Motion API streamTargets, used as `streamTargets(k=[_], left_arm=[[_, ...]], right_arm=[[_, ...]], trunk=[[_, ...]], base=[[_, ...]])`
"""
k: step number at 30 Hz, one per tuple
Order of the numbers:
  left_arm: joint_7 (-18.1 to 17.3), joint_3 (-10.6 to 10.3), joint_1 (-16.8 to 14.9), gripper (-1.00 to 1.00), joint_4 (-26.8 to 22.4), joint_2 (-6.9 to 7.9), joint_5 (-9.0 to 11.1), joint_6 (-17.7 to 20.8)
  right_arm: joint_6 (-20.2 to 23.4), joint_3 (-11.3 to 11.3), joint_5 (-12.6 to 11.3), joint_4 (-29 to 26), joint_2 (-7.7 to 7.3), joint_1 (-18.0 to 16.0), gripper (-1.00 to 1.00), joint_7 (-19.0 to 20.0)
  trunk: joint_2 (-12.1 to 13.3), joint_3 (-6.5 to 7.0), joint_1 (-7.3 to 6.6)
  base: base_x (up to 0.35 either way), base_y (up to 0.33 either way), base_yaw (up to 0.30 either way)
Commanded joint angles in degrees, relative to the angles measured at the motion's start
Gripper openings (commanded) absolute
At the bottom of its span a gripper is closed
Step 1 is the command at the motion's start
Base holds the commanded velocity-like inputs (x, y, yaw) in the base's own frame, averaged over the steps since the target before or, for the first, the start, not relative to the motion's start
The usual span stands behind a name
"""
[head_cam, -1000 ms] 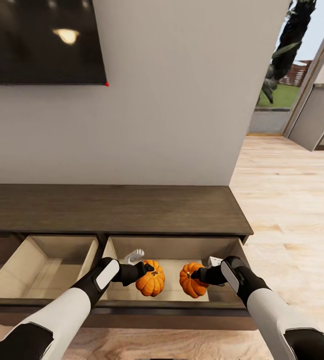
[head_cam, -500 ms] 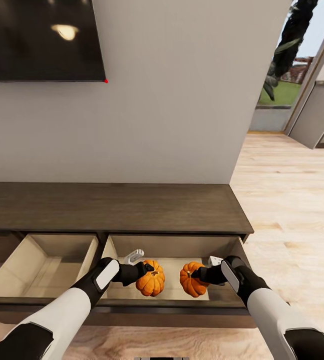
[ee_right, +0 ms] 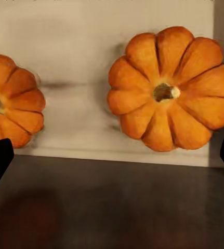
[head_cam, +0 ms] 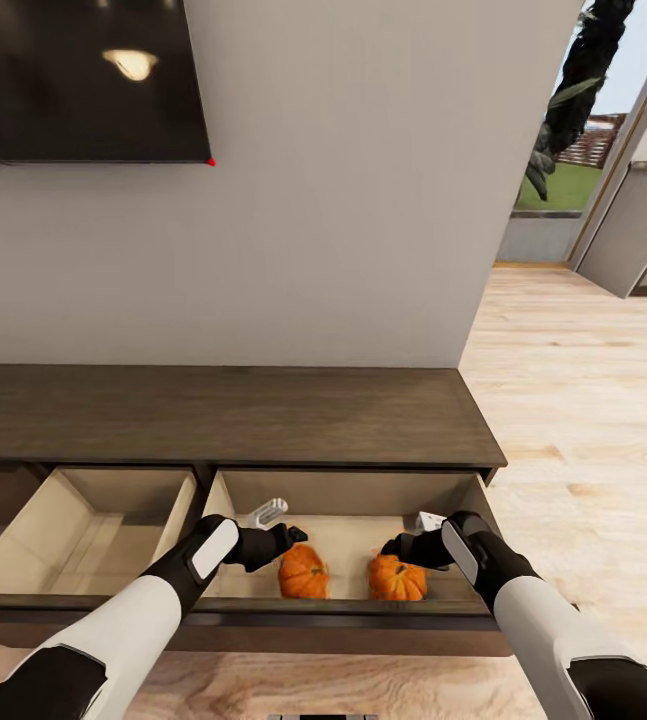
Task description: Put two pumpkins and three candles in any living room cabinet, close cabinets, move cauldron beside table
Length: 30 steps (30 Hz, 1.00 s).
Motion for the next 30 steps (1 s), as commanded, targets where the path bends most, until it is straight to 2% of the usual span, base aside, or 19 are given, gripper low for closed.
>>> streamTargets(k=[1,11,16,18,20,30], left_arm=[[-0.15,-0.17,-0.04,1.00,-0.01,0.07,-0.10,0.08],[0.12,-0.20,0.00,1.00,-0.21,0.32,-0.31,0.06],[-0.02,-0.26,0.21,1.00,-1.75,0.22,-0.33,-0.10],[-0.01,-0.29,0.49,1.00,-4.21,0.45,-0.32,0.05],[0.10,-0.31,1.01,1.00,-6.08,0.58,-0.31,0.34],[0.22,-0.14,3.01,1.00,-11.14,0.79,-0.40,0.42]], right_arm=[[0.22,0.26,-0.25,-0.12,-0.06,-0.01,1.00,0.02],[0.10,0.19,-0.26,-0.76,-0.19,0.00,1.00,0.09],[0.35,0.25,-0.33,-8.57,-0.59,0.63,1.00,0.14],[0.78,0.20,-0.29,-12.75,-0.71,1.58,1.00,0.08],[0.94,0.19,-0.27,-14.40,-0.69,2.26,1.00,0.05],[2.23,0.17,-0.33,-16.33,-0.76,3.36,1.00,0.02]], trunk=[[-0.02,-0.05,-0.01],[-0.02,-0.05,-0.01],[-0.02,-0.05,-0.01],[-0.02,-0.05,-0.01],[-0.02,-0.05,-0.01],[-0.02,-0.05,-0.01]], base=[[0.000,0.000,0.000],[0.000,0.000,0.000],[0.000,0.000,0.000],[0.000,0.000,0.000],[0.000,0.000,0.000],[0.000,0.000,0.000]])
